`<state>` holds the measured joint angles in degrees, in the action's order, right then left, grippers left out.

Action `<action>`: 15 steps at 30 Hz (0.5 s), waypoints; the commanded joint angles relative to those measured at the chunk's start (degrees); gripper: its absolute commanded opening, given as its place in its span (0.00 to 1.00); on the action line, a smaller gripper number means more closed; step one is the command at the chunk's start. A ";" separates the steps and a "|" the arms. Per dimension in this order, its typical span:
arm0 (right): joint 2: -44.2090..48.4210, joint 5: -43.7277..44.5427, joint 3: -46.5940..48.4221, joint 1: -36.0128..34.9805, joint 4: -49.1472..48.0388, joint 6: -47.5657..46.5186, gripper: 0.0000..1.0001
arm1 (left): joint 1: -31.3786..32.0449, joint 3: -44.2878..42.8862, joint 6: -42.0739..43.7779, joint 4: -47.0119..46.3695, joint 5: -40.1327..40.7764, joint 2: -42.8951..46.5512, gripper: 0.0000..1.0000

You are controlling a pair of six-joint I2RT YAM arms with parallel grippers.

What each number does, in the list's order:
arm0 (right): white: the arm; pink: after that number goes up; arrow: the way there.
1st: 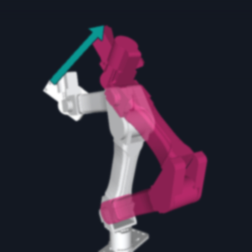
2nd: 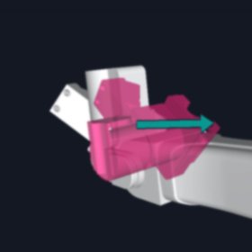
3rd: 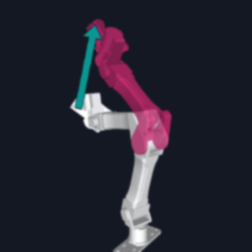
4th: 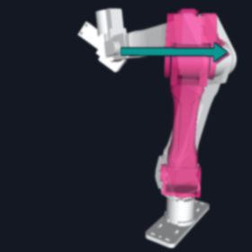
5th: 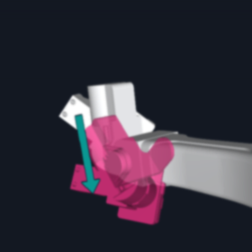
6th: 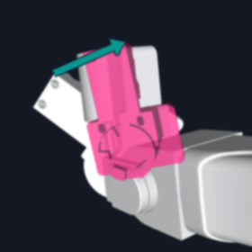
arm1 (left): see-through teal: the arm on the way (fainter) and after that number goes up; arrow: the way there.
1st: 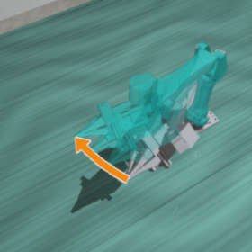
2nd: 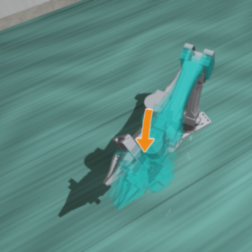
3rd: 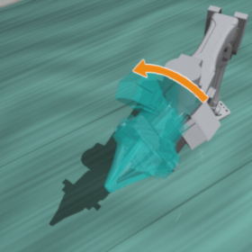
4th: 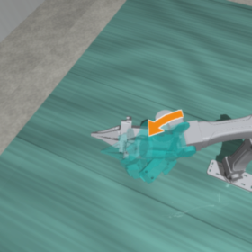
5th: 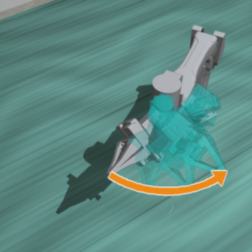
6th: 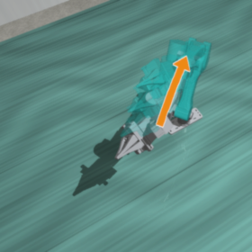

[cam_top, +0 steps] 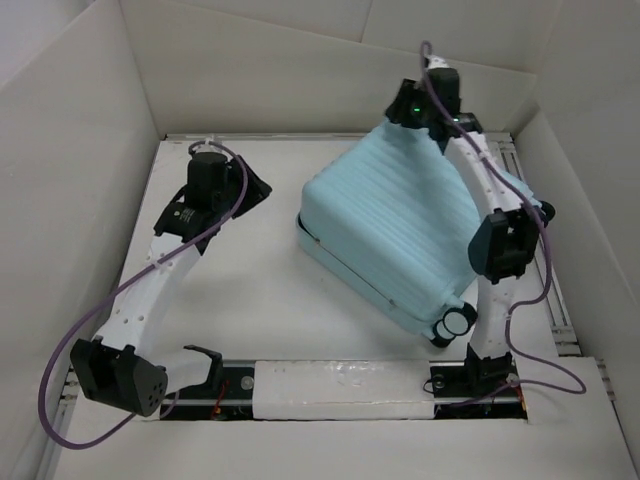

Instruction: Pack the luggage

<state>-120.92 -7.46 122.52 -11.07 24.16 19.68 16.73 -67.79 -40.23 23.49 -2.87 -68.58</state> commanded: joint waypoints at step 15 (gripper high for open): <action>55.11 13.67 -44.17 12.64 18.11 15.81 0.00 | -4.69 -11.56 4.72 -10.92 -5.04 -18.68 0.59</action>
<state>-78.24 -2.70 88.44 1.65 39.59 29.65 11.92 -75.00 -36.80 16.78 -4.71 -84.09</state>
